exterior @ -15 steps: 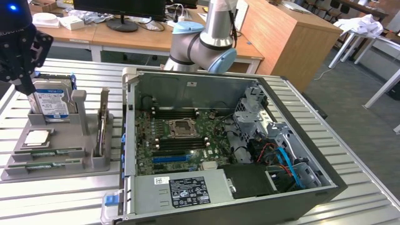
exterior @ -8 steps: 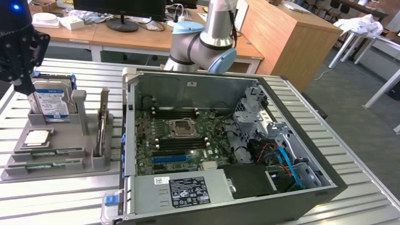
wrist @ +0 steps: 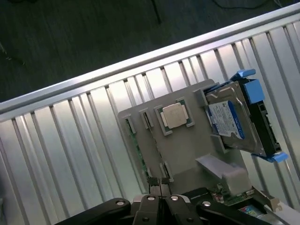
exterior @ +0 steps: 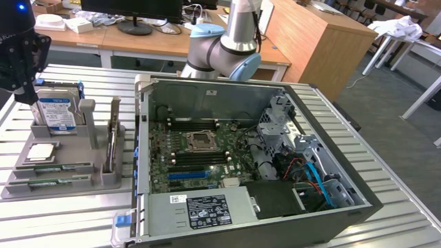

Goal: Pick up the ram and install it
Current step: 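Pick up the ram and move it above insertion slot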

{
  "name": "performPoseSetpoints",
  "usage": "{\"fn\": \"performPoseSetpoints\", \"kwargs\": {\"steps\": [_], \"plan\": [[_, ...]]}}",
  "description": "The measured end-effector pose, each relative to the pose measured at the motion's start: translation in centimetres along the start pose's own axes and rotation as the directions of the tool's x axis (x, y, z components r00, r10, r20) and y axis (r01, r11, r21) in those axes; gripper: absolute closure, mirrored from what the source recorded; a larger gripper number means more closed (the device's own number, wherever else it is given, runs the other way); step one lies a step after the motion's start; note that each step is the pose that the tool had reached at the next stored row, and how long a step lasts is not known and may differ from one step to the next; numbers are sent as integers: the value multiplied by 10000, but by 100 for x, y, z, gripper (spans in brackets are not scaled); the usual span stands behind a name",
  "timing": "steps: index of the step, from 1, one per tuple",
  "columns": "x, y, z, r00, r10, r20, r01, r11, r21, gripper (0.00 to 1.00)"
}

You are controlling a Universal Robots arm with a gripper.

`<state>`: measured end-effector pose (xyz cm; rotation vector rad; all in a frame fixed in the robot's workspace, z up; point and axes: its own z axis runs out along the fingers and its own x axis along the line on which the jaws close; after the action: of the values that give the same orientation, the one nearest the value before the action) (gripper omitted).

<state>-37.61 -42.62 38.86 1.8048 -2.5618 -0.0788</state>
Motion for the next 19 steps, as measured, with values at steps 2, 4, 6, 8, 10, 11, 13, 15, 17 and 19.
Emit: {"fn": "performPoseSetpoints", "kwargs": {"steps": [2,4,6,8,10,11,13,15,17,19], "plan": [[0,0,0,9995,-314,-14,314,9995,-7,90],[0,0,0,9980,-630,-28,630,9980,-15,90],[0,0,0,9954,-962,-43,961,9954,-24,90],[0,0,1,9918,-1281,-56,1280,9918,-33,90],[0,0,1,9872,-1591,-69,1591,9873,-43,90],[0,0,1,9847,-1743,-75,1742,9847,-47,90],[0,0,1,9795,-2013,-86,2013,9795,-56,90],[0,0,1,9739,-2269,-96,2268,9739,-64,90],[0,0,2,9663,-2571,-108,2570,9664,-74,90],[0,0,2,9584,-2850,-119,2849,9585,-85,90]]}}
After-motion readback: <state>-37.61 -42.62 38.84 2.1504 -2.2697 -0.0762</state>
